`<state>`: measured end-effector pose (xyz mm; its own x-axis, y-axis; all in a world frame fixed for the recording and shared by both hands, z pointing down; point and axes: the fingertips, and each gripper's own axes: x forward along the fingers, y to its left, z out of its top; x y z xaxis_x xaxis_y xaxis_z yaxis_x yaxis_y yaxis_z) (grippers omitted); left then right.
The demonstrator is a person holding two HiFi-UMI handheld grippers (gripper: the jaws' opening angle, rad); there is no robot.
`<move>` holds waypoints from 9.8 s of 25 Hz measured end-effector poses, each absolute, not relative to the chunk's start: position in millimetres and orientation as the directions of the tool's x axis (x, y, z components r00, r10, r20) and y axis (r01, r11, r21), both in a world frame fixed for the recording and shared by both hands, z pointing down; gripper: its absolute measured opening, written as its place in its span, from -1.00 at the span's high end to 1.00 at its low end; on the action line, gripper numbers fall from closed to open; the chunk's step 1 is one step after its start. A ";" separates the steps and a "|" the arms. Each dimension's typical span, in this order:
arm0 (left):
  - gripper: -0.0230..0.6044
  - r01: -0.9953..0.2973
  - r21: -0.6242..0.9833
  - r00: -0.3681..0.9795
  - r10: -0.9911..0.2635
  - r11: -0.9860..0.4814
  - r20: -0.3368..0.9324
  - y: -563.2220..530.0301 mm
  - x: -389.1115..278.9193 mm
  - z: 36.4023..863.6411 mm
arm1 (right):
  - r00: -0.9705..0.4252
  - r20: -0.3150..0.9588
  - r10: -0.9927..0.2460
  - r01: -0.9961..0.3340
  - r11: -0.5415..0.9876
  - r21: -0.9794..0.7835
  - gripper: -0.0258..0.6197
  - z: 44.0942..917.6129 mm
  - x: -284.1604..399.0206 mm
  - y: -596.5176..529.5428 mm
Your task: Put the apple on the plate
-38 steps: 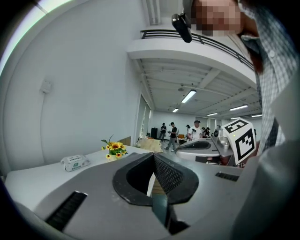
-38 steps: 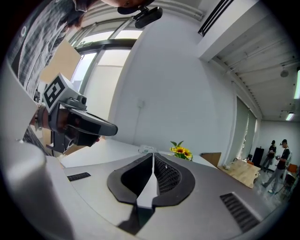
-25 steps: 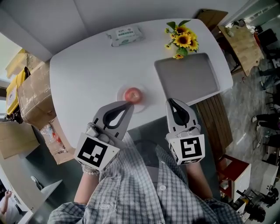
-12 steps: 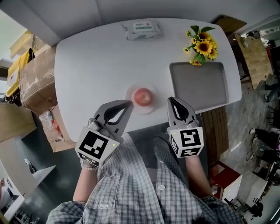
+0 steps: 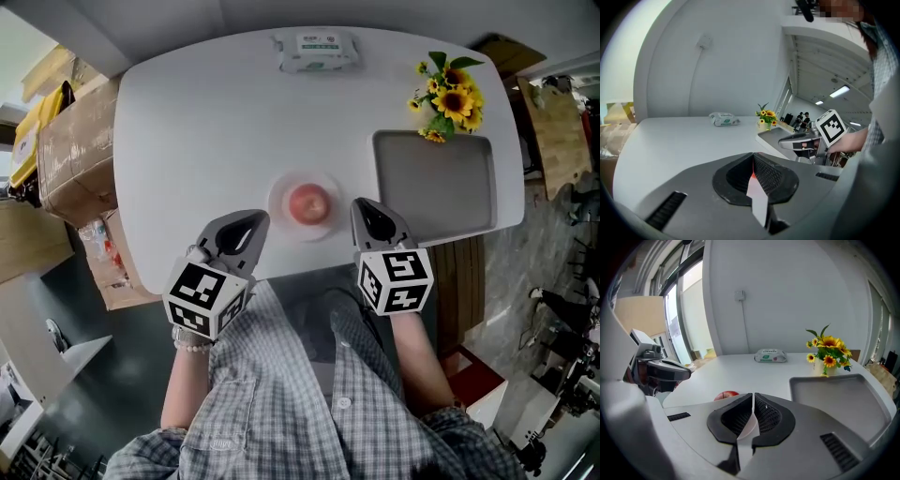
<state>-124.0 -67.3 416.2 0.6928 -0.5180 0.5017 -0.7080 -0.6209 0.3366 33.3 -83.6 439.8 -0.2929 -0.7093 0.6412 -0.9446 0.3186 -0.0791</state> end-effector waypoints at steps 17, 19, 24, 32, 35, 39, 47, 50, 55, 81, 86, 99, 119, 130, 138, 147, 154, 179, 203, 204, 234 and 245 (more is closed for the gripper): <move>0.89 -0.750 0.479 0.658 -0.435 -0.457 0.615 -60.4 -129.3 494.7 | -0.336 0.743 -0.579 -0.941 0.243 -0.236 0.83 506.7 28.7 -82.2; 0.89 -0.757 0.477 0.650 -0.432 -0.447 0.625 -61.0 -129.8 501.1 | -0.332 0.754 -0.567 -0.942 0.235 -0.239 0.83 512.7 29.8 -81.6; 0.89 -0.769 0.472 0.634 -0.419 -0.432 0.650 -62.1 -127.4 515.1 | -0.331 0.769 -0.547 -0.943 0.217 -0.252 0.83 522.2 30.6 -81.9; 0.68 -0.766 0.509 0.640 -0.382 -0.393 0.667 -58.5 -120.0 531.3 | -0.343 0.794 -0.502 -0.939 0.207 -0.275 0.83 535.4 29.7 -78.4; 0.65 -0.767 0.526 0.640 -0.382 -0.367 0.667 -60.6 -119.4 534.7 | -0.351 0.796 -0.493 -0.936 0.197 -0.291 0.79 536.4 31.0 -80.0; 0.64 -0.774 0.528 0.632 -0.375 -0.349 0.679 -63.0 -118.8 539.3 | -0.370 0.793 -0.484 -0.929 0.188 -0.319 0.72 536.6 32.7 -80.7; 0.63 -0.771 0.557 0.637 -0.373 -0.310 0.674 -68.0 -117.2 541.8 | -0.408 0.795 -0.449 -0.913 0.195 -0.359 0.71 540.2 27.4 -81.8; 0.63 -0.764 0.580 0.645 -0.372 -0.284 0.667 -70.9 -113.9 541.0 | -0.427 0.790 -0.440 -0.904 0.192 -0.382 0.71 540.7 25.9 -82.7; 0.63 -0.762 0.600 0.643 -0.385 -0.242 0.662 -73.5 -112.4 541.0 | -0.444 0.795 -0.413 -0.896 0.202 -0.395 0.71 541.8 23.8 -82.3; 0.80 -0.757 0.653 0.610 -0.339 0.018 0.716 -75.7 -122.2 547.1 | -0.477 0.794 -0.377 -0.853 -0.017 -0.521 0.75 540.8 23.7 -84.5; 0.80 -0.754 0.656 0.611 -0.338 0.028 0.716 -78.7 -118.0 542.7 | -0.483 0.791 -0.376 -0.848 -0.025 -0.530 0.75 536.6 28.0 -87.3; 0.80 -0.759 0.651 0.615 -0.324 0.007 0.719 -92.5 -94.3 519.4 | -0.515 0.763 -0.391 -0.818 -0.041 -0.573 0.75 515.0 52.2 -99.9; 0.81 -0.731 0.676 0.663 -0.325 -0.092 0.674 -117.5 4.9 483.0 | -0.515 0.726 -0.456 -0.788 -0.081 -0.610 0.76 483.4 151.5 -112.5; 0.81 -0.714 0.687 0.694 -0.274 -0.136 0.666 -116.5 74.2 482.8 | -0.480 0.732 -0.484 -0.790 -0.125 -0.600 0.76 481.5 220.9 -103.8; 0.81 -0.710 0.684 0.703 -0.223 -0.168 0.675 -115.0 120.5 493.4 | -0.446 0.756 -0.479 -0.811 -0.140 -0.567 0.76 489.7 266.8 -100.1; 0.81 -0.736 0.656 0.677 -0.192 -0.165 0.711 -115.7 138.2 511.8 | -0.446 0.776 -0.446 -0.825 -0.130 -0.550 0.76 505.9 283.7 -100.8; 0.81 -0.773 0.603 0.633 -0.179 -0.198 0.753 -119.7 144.9 519.0 | -0.456 0.783 -0.423 -0.828 -0.123 -0.548 0.76 517.9 289.5 -102.1; 0.57 -0.757 0.601 0.648 -0.171 -0.258 0.742 -123.7 169.8 517.1 | -0.441 0.767 -0.466 -0.854 -0.045 -0.519 0.76 517.0 304.8 -110.4; 0.89 -0.763 0.438 0.642 -0.476 -0.476 0.601 -130.8 122.0 422.8 | -0.330 0.561 -0.759 -0.941 0.215 -0.263 0.81 408.4 295.5 -122.6; 0.89 -0.766 0.409 0.637 -0.504 -0.496 0.583 -131.3 121.6 413.6 | -0.334 0.545 -0.769 -0.941 0.240 -0.239 0.81 399.3 291.8 -122.7; 0.90 -0.769 0.200 0.639 -0.722 -0.607 0.265 -101.4 110.1 275.1 | -0.443 0.226 -0.867 -0.896 0.436 -0.087 0.81 260.9 257.5 -106.3; 0.90 -0.745 0.228 0.667 -0.704 -0.626 0.246 -96.7 115.3 268.6 | -0.456 0.216 -0.863 -0.889 0.450 -0.080 0.82 254.7 252.1 -101.1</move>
